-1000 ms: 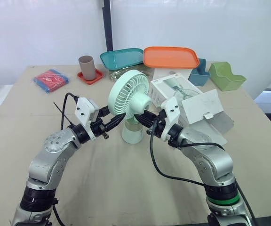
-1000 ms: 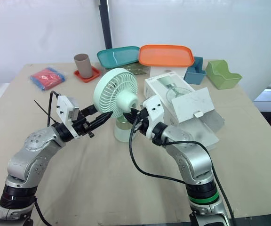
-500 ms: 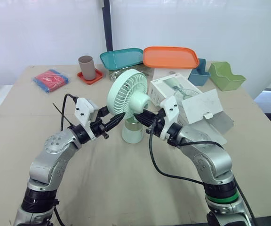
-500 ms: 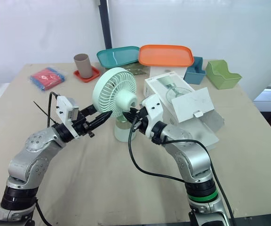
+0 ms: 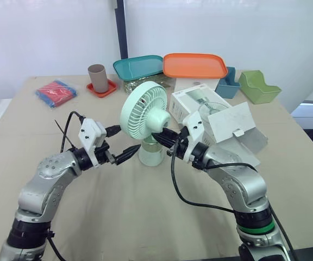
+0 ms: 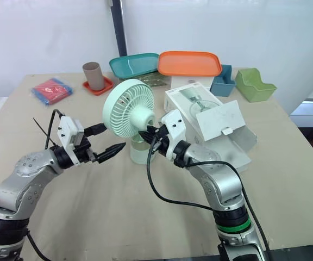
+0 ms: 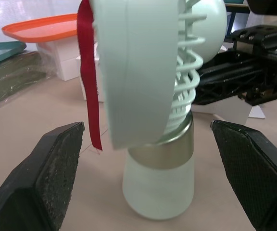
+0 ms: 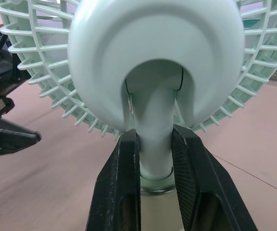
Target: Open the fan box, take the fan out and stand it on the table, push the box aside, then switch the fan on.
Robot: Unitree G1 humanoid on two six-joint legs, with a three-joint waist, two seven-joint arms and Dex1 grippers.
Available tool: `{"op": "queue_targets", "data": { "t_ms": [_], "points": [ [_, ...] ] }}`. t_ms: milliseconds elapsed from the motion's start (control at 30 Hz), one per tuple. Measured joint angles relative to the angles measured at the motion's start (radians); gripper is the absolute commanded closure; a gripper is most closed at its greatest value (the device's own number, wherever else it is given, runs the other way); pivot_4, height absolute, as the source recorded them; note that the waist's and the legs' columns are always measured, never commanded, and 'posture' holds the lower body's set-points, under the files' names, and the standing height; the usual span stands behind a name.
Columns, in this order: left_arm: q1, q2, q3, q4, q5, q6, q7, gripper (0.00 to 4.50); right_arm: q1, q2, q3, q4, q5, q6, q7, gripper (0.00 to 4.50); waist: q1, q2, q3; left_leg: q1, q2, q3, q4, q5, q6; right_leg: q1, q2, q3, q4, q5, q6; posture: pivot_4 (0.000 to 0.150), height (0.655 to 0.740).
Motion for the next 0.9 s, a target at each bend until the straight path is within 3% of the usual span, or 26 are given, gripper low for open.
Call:
{"op": "queue_targets", "data": {
  "t_ms": [400, 733, 900],
  "points": [
    [0.181, 0.171, 0.088, 0.013, -0.047, -0.007, -0.184, 0.02, -0.016, -0.128, -0.04, 0.121, 0.104, -0.094, 0.342, 4.14, -0.008, 0.001, 0.001, 0.0, 0.001, 0.0, 0.0, -0.001, 0.002, 0.0, 0.001, 0.0, 0.0, 0.0, -0.001, 0.15, 0.74],
    [0.183, 0.171, 0.081, 0.019, -0.048, -0.005, -0.19, 0.02, -0.041, -0.196, -0.029, 0.158, 0.172, -0.18, 0.642, 4.14, -0.008, 0.001, 0.001, 0.0, 0.001, 0.0, 0.0, -0.002, 0.003, 0.0, 0.0, -0.001, -0.001, 0.0, -0.001, 0.15, 0.74],
    [0.209, 0.169, 0.02, 0.017, -0.019, -0.003, -0.19, 0.02, -0.011, -0.207, -0.005, 0.158, 0.171, -0.204, 0.694, 4.14, -0.008, 0.001, 0.001, 0.0, 0.001, 0.0, 0.0, -0.001, 0.003, 0.0, 0.001, 0.0, 0.0, 0.0, -0.001, 0.15, 0.74]
  ]
}}
